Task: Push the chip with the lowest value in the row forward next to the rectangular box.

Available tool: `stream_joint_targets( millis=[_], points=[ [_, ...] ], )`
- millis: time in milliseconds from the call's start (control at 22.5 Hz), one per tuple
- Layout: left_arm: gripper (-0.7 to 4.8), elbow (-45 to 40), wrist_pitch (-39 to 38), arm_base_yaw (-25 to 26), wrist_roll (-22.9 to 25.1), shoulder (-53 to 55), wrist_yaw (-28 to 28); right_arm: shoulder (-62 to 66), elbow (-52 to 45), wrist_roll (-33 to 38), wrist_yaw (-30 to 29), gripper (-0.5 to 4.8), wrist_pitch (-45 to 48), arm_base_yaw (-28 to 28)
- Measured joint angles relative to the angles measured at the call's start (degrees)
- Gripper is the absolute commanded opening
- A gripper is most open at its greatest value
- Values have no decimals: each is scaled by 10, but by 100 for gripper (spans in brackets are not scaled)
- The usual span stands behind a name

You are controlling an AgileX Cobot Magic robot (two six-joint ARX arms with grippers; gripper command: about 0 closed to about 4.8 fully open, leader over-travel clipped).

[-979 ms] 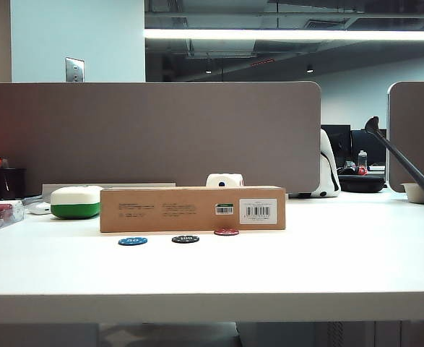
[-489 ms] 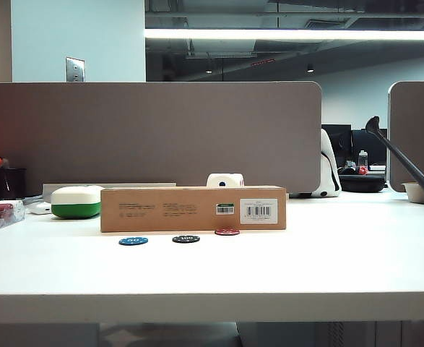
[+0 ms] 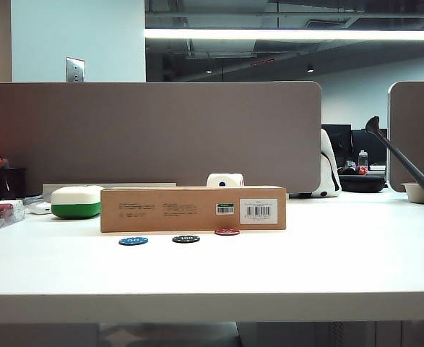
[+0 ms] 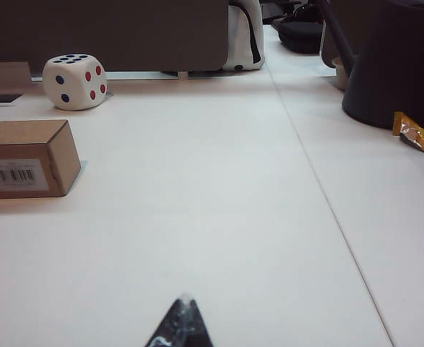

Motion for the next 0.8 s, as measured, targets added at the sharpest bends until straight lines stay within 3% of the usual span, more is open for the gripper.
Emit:
stream_joint_targets(
  millis=[801],
  points=[
    [-5,0,0,0,0,0,0,0,0,-3,0,-5,2,-20]
  ],
)
